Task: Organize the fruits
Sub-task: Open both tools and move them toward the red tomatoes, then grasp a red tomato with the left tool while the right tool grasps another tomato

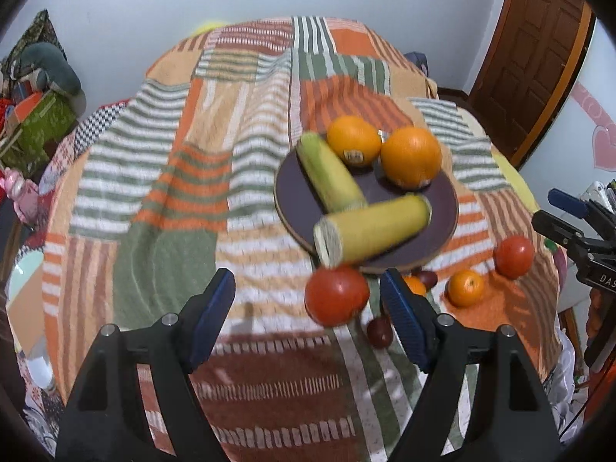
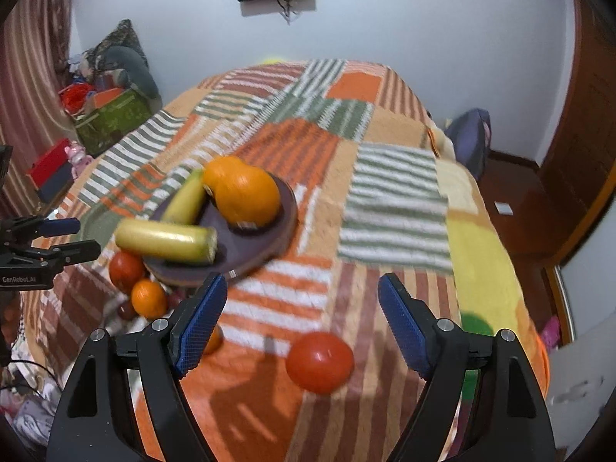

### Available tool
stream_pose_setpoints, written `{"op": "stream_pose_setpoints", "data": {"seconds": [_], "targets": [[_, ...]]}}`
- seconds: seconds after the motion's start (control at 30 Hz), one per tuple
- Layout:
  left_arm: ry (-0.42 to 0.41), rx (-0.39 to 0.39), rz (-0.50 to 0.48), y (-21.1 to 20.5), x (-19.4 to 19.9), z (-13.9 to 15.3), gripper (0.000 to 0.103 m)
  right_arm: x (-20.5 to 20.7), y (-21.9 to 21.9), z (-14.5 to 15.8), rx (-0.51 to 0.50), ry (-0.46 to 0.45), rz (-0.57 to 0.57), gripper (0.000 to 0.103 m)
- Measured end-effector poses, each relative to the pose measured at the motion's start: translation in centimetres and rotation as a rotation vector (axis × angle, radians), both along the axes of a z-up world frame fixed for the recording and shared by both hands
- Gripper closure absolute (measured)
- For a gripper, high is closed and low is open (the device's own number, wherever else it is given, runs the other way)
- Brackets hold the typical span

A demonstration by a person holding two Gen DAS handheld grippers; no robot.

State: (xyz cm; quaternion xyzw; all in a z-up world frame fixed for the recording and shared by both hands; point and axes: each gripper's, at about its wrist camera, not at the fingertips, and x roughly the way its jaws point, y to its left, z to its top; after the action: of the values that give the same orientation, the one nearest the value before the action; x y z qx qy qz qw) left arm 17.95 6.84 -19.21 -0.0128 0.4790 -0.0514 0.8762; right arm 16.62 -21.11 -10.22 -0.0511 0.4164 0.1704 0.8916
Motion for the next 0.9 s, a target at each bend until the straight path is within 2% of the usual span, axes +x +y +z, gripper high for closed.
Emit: {"op": "stream_pose_setpoints", "data": {"seconds": [0.3,0.4,0.53,0.63,0.7,0.77,0.9], "targets": [[0.08,-0.028,0.009,-0.4,0.0,-3.3,0.025,-1.4,-2.4,-4.4,0.023,0.137,-0.08,0.025],[0.087,-0.042,0.012,-0.6,0.5,-3.8,0.03,-1.5,-2.6,-5.0,0.036,0.156,-0.083,0.025],[0.099,-0.063,0.007,-0.9,1.2,-4.1,0.041,-1.4,-2.3,-5.4,0.045,0.169,-0.063,0.035],[0.111,-0.074,0.003,-1.2,1.7,-4.5,0.047,-1.2,-2.0,-5.7,0.035,0.175,-0.049,0.038],[0.121,-0.085,0.002,-1.3,1.9,-4.8,0.05,-1.0,-1.9,-6.1,0.037,0.184,-0.046,0.044],[0.133,-0.106,-0.002,-1.3,2.1,-5.0,0.055,-0.8,-2.0,-6.4,0.043,0.196,-0.044,0.055],[0.131,-0.113,0.001,-1.3,2.0,-4.9,0.056,-0.8,-2.2,-6.5,0.054,0.196,-0.043,0.055]]}}
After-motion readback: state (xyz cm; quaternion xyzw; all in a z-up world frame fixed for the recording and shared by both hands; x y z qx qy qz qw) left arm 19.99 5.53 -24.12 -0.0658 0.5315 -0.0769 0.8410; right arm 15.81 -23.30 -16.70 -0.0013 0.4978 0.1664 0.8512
